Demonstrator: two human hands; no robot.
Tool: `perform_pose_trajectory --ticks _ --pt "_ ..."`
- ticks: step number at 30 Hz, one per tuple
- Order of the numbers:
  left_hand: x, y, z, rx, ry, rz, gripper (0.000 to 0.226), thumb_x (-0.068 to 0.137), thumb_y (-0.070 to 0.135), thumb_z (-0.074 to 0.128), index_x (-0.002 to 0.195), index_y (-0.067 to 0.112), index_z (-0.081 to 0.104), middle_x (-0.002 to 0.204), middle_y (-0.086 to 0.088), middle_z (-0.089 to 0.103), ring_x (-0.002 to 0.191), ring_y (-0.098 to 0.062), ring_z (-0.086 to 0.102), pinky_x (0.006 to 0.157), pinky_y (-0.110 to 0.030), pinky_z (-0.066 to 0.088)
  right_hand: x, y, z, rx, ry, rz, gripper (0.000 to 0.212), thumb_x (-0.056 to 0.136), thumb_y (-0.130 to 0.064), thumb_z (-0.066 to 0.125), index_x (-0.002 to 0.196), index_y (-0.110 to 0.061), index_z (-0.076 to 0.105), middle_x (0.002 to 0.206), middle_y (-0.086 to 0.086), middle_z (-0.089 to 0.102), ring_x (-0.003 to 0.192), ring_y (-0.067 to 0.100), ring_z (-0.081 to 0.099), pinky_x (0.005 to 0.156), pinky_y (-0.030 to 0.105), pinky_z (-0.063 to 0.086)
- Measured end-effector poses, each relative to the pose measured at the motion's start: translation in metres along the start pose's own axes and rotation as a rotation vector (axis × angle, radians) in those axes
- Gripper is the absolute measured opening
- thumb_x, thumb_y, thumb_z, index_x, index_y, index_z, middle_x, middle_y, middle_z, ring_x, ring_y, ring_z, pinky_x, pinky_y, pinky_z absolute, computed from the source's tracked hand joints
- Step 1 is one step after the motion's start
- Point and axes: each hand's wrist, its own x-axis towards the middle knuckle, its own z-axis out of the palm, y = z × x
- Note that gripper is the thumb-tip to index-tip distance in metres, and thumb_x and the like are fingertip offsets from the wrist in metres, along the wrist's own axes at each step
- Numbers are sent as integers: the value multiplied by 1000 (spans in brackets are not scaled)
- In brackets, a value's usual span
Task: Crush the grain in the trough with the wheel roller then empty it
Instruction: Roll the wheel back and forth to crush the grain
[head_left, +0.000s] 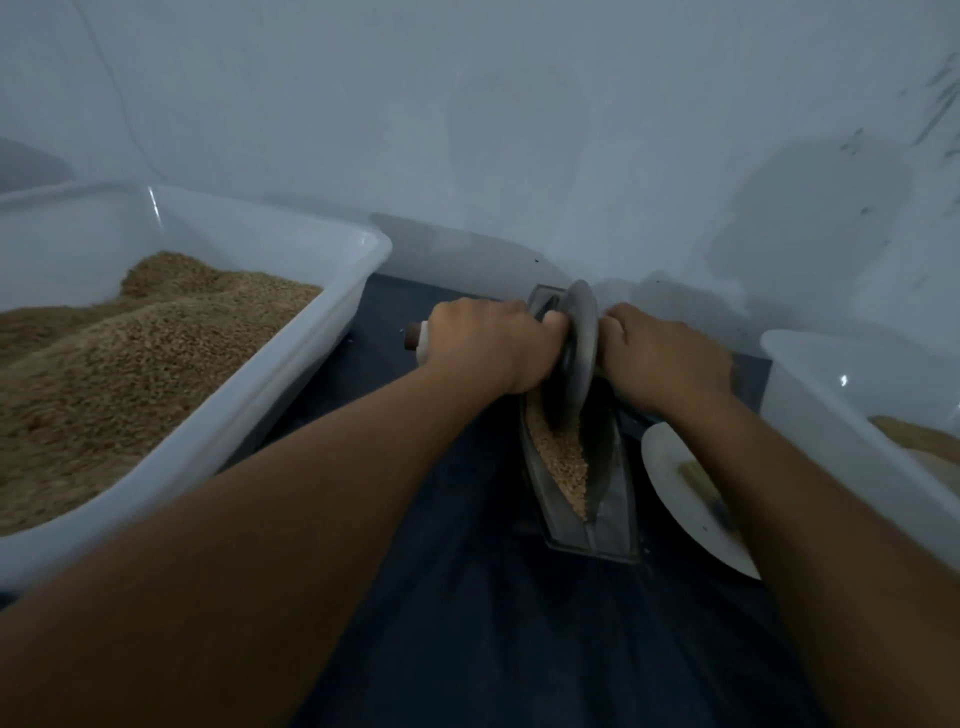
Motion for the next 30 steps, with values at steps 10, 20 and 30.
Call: perform_pose_trajectory --ticks 10,20,30 --pt "-48 3 -14 26 66 12 57 94 63 8 89 23 48 67 -2 41 69 -27 46 66 -40 36 -52 -3 -12 -47 150 -58 50 101 -51 19 96 -23 60 68 -3 50 61 21 39 60 32 29" --pt "-64 7 -17 101 80 67 65 96 60 9 114 18 56 105 -13 60 80 -28 51 71 -41 33 -79 -6 -24 -73 132 -24 55 102 -50 16 89 -24 63 59 -12 32 51 11 26 50 26 16" --pt "-30 12 -14 52 86 6 50 96 56 17 89 24 55 91 -9 60 73 -26 43 67 -38 32 -30 3 -3 53 -18 -16 51 101 -51 14 105 -26 57 105 10 66 83 28 52 71 37 33"
